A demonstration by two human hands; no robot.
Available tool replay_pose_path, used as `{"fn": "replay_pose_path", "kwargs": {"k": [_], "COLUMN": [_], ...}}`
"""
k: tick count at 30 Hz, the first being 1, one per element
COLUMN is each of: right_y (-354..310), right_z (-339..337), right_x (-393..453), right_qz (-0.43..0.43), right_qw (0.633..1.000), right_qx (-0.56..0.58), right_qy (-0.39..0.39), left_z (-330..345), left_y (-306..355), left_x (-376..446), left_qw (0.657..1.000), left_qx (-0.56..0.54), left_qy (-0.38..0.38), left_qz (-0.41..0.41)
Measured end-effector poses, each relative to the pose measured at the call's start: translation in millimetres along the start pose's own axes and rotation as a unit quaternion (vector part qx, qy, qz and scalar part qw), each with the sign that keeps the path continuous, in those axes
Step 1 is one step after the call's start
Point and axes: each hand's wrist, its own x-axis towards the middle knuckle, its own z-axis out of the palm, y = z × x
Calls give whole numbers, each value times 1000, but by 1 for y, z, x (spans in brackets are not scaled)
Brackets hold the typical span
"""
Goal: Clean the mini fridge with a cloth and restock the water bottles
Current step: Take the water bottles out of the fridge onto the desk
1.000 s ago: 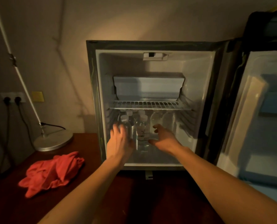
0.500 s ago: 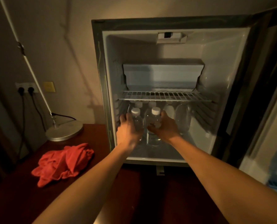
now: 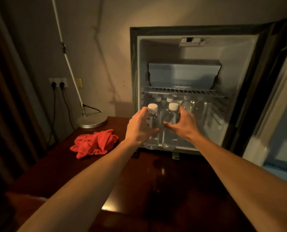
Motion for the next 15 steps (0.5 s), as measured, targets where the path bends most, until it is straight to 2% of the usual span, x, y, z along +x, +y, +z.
{"fn": "replay_pose_path", "kwargs": {"k": [8, 15], "right_y": [-68, -112], "right_z": [39, 106], "right_x": [-45, -62], "right_qz": [-76, -101], "right_qw": [997, 993], "right_qx": [4, 39], "right_qy": [-25, -42], "left_z": [-85, -141], "left_y": [-39, -99], "left_x": [-60, -98], "left_qw": [998, 993], "left_qx": [42, 50], "left_qy": [47, 77], "left_qz": [-10, -73]}}
